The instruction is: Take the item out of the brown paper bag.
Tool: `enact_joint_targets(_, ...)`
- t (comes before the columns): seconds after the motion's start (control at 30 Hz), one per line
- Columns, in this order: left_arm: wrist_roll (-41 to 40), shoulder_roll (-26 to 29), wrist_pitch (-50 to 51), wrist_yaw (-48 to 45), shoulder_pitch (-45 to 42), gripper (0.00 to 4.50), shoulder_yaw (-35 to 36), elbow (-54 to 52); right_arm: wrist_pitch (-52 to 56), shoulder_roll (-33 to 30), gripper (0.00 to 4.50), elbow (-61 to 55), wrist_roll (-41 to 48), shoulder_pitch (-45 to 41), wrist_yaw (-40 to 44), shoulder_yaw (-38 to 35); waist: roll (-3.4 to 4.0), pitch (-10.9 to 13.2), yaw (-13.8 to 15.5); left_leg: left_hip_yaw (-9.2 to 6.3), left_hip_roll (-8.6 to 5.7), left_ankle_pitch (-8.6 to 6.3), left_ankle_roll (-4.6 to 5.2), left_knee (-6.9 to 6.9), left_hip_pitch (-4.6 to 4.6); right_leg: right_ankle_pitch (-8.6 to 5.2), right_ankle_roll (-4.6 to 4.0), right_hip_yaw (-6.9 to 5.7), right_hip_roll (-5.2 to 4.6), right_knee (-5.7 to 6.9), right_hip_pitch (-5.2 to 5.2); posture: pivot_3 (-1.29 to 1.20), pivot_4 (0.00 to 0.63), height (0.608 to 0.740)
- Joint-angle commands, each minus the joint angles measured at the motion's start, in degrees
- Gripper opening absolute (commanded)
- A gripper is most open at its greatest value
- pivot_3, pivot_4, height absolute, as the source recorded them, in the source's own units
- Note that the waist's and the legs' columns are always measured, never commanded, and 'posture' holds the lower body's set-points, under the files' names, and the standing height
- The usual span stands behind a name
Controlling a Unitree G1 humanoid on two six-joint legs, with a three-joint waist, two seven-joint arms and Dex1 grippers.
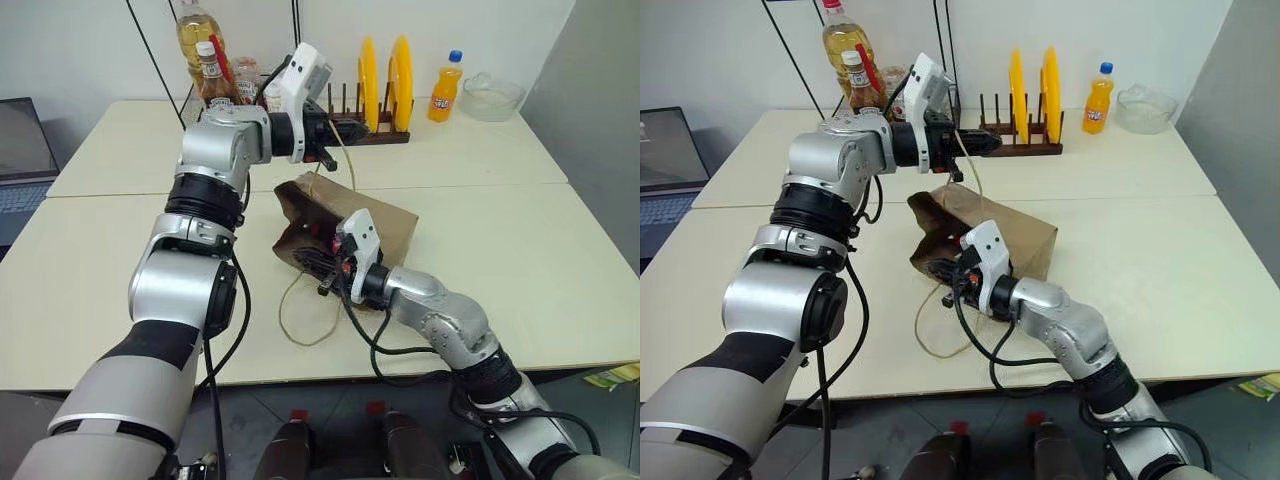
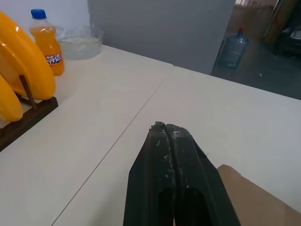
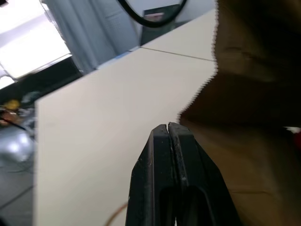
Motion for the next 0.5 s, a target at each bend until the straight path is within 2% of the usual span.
enact_joint_targets(0.03, -0.1, 0.7, 0.1, 0.4, -0.6, 0.0, 0.7, -3.3, -1.5, 0.1, 0.03, -1.8, -6.7, 0.6, -3.0, -0.5, 0.0, 0.0, 0.0, 0.0, 0.0, 0.0, 0.0, 0.0, 0.0, 0.0, 0.0, 0.01, -0.01, 0.0, 0.0, 0.0, 0.15, 0.74)
enact_joint_targets(0.27, -0.4, 0.8, 0.5, 0.8, -0.2, 0.0, 1.0, -4.3, 5.4, -5.6, 0.03, -8.7, -18.0, 3.1, -9.1, -2.8, 0.0, 0.0, 0.1, 0.01, -0.02, 0.0, 0.0, 0.01, 0.0, 0.0, 0.0, 0.02, -0.02, -0.01, 0.01, 0.0, 0.15, 0.74)
enact_joint_targets(0.5, -0.5, 0.2, -0.1, 0.9, -0.5, 0.0, 1.1, -4.0, 9.7, -8.9, 0.03, -9.6, -23.6, 1.7, -7.5, -2.7, 0.0, 0.0, 0.1, 0.02, -0.02, 0.0, 0.01, 0.0, 0.0, 0.0, 0.0, 0.01, -0.02, 0.0, 0.02, 0.0, 0.15, 0.74)
